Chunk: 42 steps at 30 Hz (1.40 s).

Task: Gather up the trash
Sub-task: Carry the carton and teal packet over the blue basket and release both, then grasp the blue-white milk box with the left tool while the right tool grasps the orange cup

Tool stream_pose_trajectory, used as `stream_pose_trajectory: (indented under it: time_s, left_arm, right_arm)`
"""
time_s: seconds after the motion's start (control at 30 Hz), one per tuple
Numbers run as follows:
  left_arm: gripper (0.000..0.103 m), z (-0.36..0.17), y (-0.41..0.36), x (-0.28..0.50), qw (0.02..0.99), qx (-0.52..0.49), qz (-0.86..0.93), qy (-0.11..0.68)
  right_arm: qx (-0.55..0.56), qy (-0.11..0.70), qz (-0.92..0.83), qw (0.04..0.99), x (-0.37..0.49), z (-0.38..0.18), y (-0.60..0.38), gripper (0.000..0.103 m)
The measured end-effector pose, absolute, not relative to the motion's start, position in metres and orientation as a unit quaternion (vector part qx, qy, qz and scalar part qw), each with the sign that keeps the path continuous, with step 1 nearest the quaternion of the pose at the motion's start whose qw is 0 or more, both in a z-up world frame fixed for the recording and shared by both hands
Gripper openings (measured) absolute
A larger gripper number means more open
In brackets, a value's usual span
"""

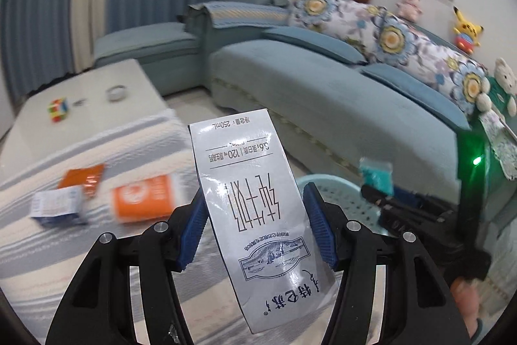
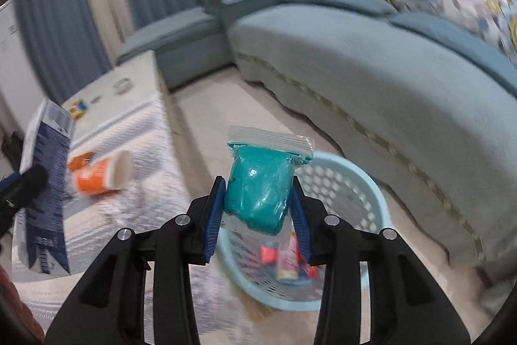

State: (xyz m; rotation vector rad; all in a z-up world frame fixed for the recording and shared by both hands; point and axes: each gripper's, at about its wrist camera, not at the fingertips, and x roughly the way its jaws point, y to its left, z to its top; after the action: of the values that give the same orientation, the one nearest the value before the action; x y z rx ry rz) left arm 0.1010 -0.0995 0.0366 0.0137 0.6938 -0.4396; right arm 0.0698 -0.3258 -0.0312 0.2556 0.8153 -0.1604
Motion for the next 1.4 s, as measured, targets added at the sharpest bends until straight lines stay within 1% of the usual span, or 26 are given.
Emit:
stream_pose_trajectory:
  time_s: [0.17,0.37,0.4,0.43,0.47,0.53,0.57,0.6,0.97,1.2,1.4]
  left_arm:
    - [0.057,0.009,-0.144,0.121,0.901,0.0,-0.237,0.365]
    - [0.058,-0.028,-0.177,0.133,0.885,0.001,-0.245,0.396]
    - [0.059,-0.031,-0.179,0.133,0.884,0.001,-0.245,0.399]
    - [0.067,-0.036,-0.181,0.134,0.882,-0.001,-0.244,0.403]
    - [0.071,-0.038,-0.182,0.135,0.881,-0.001,-0.243,0.405]
    - [0.073,-0.041,-0.181,0.134,0.883,0.0,-0.241,0.403]
    - [0.074,-0.042,-0.18,0.134,0.883,0.001,-0.242,0.403]
    - [0.074,-0.042,-0.178,0.133,0.883,0.001,-0.242,0.403]
    - [0.075,-0.035,-0.155,0.132,0.886,-0.019,-0.236,0.398]
    - [0.075,-0.002,-0.126,0.124,0.902,-0.035,-0.225,0.367]
    - [0.075,0.018,-0.066,0.12,0.925,-0.043,-0.168,0.339]
  right_arm:
    - [0.147,0.438,-0.099,0.881,0.075,-0.062,-0.354,0.036]
    - [0.189,0.475,-0.109,0.853,0.074,-0.09,-0.375,0.038]
    - [0.19,0.477,-0.112,0.851,0.075,-0.092,-0.377,0.038]
    - [0.19,0.479,-0.113,0.85,0.077,-0.092,-0.377,0.04]
    - [0.189,0.479,-0.113,0.85,0.077,-0.093,-0.378,0.043]
    - [0.182,0.477,-0.116,0.852,0.077,-0.092,-0.378,0.043]
    - [0.177,0.476,-0.119,0.853,0.076,-0.091,-0.379,0.046]
    - [0.177,0.475,-0.12,0.853,0.075,-0.091,-0.378,0.049]
    - [0.168,0.462,-0.102,0.865,0.078,-0.083,-0.364,0.049]
    - [0.136,0.407,-0.071,0.901,0.075,-0.051,-0.33,0.049]
    - [0.109,0.361,-0.04,0.926,0.074,-0.028,-0.288,0.049]
